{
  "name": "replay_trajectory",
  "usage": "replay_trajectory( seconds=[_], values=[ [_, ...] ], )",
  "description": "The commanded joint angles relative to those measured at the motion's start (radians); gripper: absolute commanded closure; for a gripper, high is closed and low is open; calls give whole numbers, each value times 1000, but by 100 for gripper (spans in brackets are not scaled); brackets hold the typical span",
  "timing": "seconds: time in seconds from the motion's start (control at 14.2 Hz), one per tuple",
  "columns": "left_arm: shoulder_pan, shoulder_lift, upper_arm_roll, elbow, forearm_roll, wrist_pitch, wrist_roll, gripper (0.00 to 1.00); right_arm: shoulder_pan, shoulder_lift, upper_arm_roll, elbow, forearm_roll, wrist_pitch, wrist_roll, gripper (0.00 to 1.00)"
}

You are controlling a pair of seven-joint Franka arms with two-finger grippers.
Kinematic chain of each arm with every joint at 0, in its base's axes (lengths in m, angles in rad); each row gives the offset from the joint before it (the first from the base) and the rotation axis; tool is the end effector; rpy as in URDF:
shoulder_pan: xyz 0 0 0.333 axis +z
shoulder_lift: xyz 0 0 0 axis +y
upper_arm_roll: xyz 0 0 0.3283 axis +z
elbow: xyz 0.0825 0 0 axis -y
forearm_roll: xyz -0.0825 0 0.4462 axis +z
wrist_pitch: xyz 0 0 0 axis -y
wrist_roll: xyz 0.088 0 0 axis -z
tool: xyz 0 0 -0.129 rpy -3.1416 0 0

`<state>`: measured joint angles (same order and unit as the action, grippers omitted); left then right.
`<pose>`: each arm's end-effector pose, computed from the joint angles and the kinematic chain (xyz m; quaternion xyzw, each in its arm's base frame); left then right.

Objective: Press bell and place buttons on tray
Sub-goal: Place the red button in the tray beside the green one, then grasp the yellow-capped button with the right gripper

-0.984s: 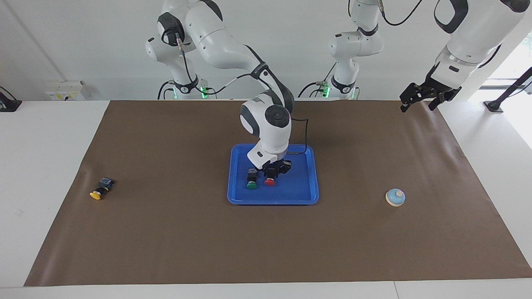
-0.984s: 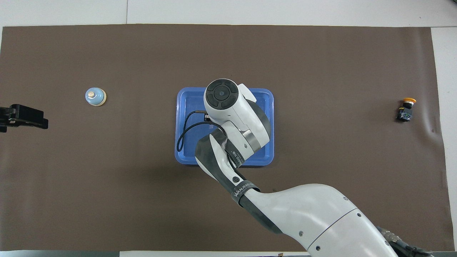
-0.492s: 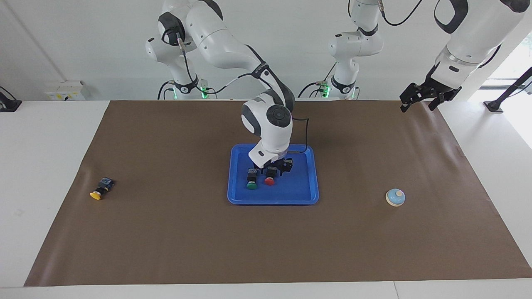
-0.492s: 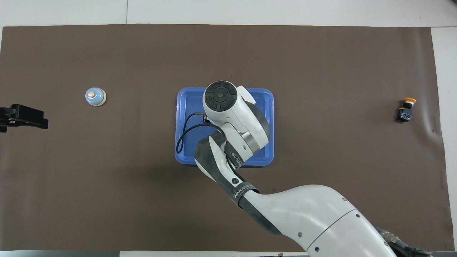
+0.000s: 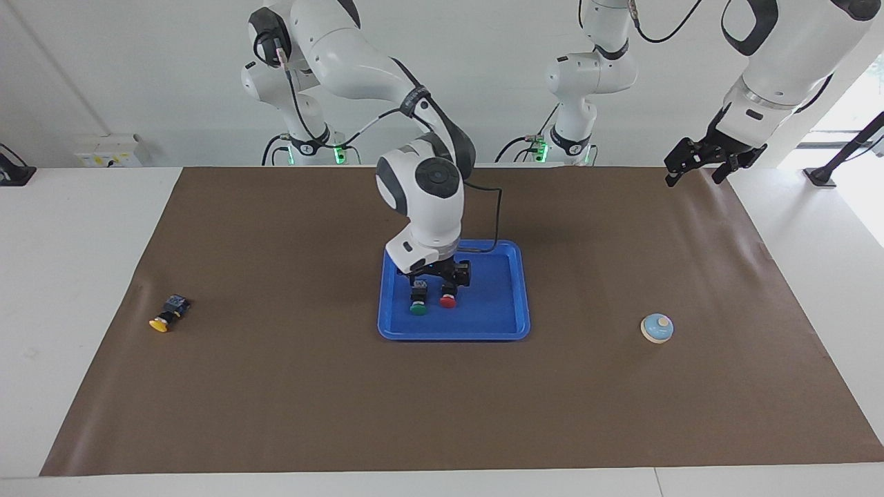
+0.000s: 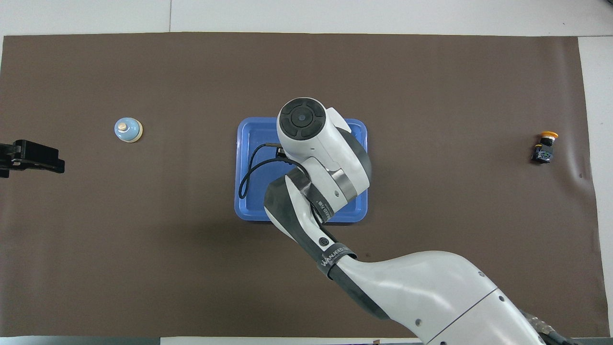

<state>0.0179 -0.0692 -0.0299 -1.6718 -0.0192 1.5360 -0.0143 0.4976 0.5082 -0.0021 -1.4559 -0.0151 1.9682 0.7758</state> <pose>0.5874 -0.0101 0.5999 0.9994 0.0012 -0.0334 0.0081 0.6727 0.3624 0.3562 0.9906 -0.1367 0.0061 0.0048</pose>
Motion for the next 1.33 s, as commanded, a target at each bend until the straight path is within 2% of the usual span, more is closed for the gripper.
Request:
replay_trajectory(
  seconds=[0.0,0.35,0.7,0.84,0.98,1.26],
  values=[
    [-1,-3,4,9,-1,-13,-6,0,-112,-79,13,-15,0,-49,-64,0],
    [-1,-3,4,9,-1,-13,-6,0,-371,-125,13,-20,-3,-89,-390,0],
    [-1,-3,4,9,-1,-13,-6,0,-577,-142,11,-104,-97,-66,-645,0],
    [-1,-3,2,9,-1,-13,-6,0,-648,-142,11,-174,-103,7,-708,0],
    [-1,-3,4,9,-1,-13,-6,0,-720,-140,11,-257,-108,131,-791,0],
    [-1,-3,4,9,-1,-13,-6,0,-783,-132,11,-348,-108,260,-834,0]
  ],
)
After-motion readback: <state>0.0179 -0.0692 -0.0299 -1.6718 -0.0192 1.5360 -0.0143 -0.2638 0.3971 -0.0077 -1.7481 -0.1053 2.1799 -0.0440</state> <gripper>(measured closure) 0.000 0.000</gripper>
